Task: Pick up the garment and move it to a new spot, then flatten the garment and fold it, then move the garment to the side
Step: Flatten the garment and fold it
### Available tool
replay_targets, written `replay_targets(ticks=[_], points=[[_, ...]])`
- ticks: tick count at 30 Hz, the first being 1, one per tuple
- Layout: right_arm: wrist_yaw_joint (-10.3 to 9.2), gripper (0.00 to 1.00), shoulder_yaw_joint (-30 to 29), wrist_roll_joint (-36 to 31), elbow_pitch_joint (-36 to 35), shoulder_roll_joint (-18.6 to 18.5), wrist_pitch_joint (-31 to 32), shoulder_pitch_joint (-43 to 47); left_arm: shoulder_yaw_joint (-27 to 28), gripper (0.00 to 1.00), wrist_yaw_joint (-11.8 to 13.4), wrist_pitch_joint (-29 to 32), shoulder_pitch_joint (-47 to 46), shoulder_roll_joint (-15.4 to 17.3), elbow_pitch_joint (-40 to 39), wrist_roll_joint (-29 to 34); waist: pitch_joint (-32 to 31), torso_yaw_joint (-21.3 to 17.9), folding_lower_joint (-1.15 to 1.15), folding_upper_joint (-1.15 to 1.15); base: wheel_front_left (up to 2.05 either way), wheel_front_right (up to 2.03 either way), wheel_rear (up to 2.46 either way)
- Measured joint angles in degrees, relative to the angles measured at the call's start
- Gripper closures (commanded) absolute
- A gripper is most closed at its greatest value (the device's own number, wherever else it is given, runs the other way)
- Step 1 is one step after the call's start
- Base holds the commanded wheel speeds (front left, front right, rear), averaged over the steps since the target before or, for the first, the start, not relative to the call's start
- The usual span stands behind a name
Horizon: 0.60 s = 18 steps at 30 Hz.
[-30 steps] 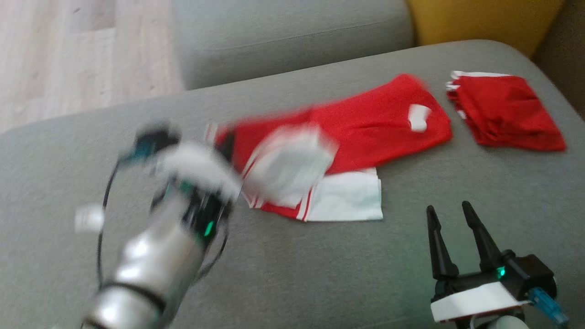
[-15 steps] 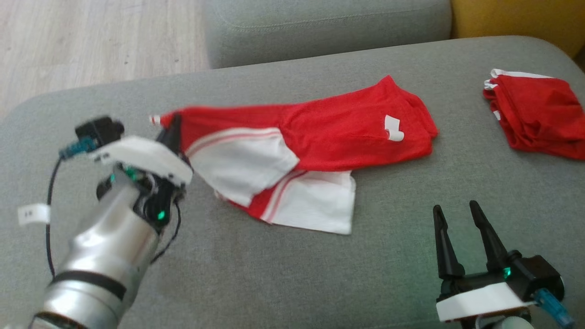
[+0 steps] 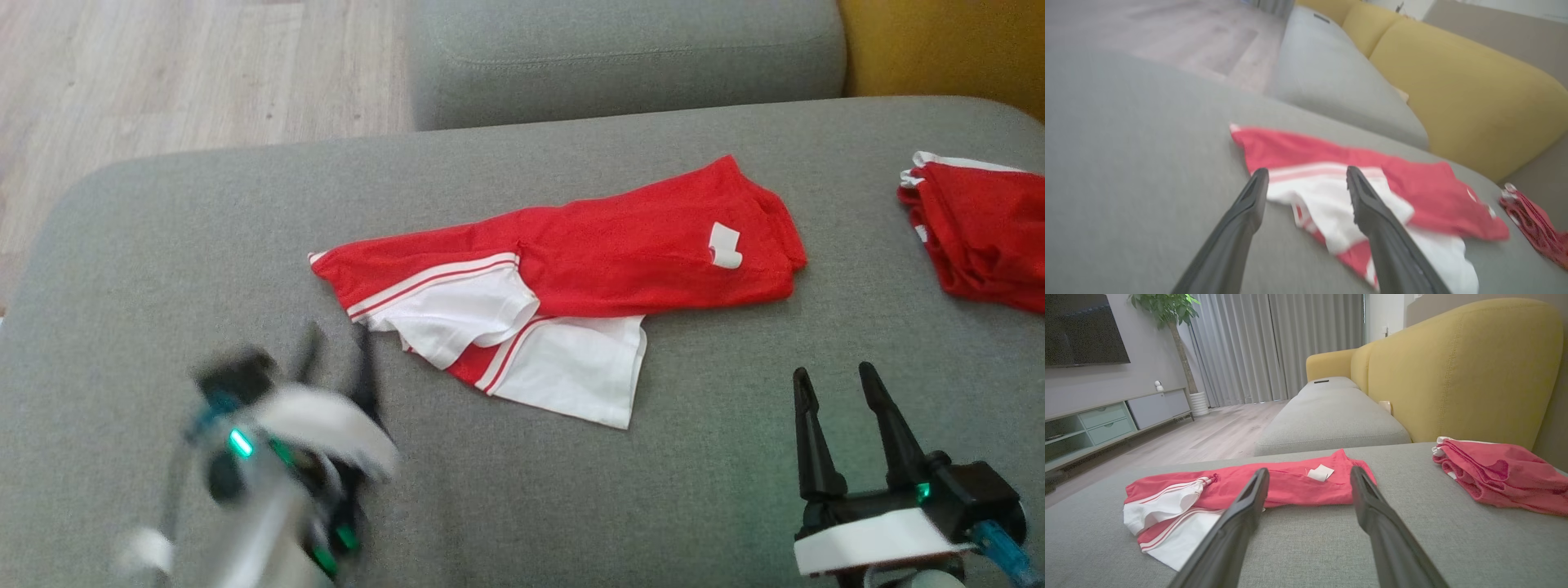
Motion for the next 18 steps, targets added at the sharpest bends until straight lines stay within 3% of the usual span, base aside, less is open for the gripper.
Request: replay_targets(ticks=[4, 18], points=[[-0.01, 0.0, 0.6, 0.1, 0.0, 0.0, 0.0, 0.0, -2.3, 0.0, -1.1, 0.0, 6.8, -4.1, 1.3, 1.5, 0.8, 0.4, 0.0, 0.0, 0.0, 0.0, 0.0], [0.0, 0.0, 1.6, 0.1, 0.2, 0.0, 0.0, -1.4, -7.8, 0.0, -2.1, 0.0, -1.7, -5.0, 16.9, 0.6, 2.6, -4.3, 0.0, 0.0, 0.0, 0.0, 0.0]])
